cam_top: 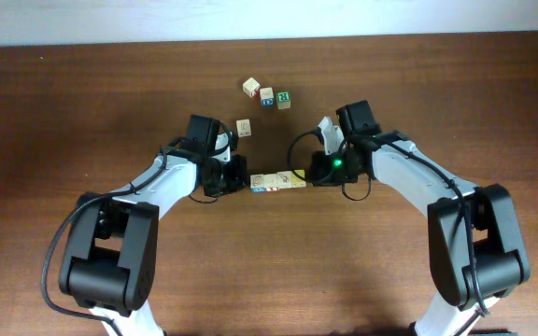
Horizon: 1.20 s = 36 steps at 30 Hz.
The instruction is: Rotate 4 blocks
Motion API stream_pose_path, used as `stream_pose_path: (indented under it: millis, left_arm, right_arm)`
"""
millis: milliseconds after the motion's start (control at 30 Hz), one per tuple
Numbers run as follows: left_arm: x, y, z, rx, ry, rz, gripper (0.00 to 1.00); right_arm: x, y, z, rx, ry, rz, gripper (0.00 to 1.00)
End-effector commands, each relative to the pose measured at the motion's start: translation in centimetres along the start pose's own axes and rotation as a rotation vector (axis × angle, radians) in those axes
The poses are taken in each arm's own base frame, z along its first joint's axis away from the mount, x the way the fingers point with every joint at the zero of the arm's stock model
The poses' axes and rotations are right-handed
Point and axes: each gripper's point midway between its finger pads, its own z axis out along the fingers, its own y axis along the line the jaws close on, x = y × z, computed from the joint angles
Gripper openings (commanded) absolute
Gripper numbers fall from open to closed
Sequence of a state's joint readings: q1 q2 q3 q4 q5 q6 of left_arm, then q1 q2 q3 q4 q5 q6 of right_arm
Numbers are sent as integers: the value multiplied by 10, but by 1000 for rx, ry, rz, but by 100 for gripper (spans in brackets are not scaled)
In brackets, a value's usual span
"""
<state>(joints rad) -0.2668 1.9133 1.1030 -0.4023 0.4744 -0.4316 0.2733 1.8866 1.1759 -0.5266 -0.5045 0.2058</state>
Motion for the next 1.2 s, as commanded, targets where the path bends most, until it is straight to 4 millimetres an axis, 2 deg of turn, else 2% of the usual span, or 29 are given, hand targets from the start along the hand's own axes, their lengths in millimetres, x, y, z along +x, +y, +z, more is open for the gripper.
stream_pose_path:
  millis: [0,133,233,300,367,433,500,600,733,900,1167]
  left_arm:
    - [9,-6,7,40,41,-9,0]
    - [9,-6,7,40,41,-9,0]
    - [9,-6,7,40,41,-9,0]
    - [9,-6,7,42,42,-9,0]
    - [9,-6,7,42,42,-9,0]
    - [9,-6,7,42,42,-9,0]
    - [7,-7,6,44,38,-2,0]
    - [-5,4,-8,7,28,95,0]
    - [-8,24,-18,-12,35,132,0]
    - [5,8,-19,86,89,128,0]
    - [7,4,-11,45,86,146,0]
  right_arm:
    - [-5,46,-6,-69,-10,-99,4]
    - [-4,61,-5,-70,0,-131,4]
    - [-4,76,-3,8,7,-170,4]
    - [-3,60,4,80,13,-78,4]
    - [9,39,27,129,74,-5,4]
    - [16,20,40,193,102,77,4]
    - [17,16,43,206,105,109,4]
    - [12,0,33,183,106,152,4]
    - [5,-6,26,126,103,130,4]
    - [4,-5,24,84,108,111,4]
    - [6,-4,24,82,114,113,4]
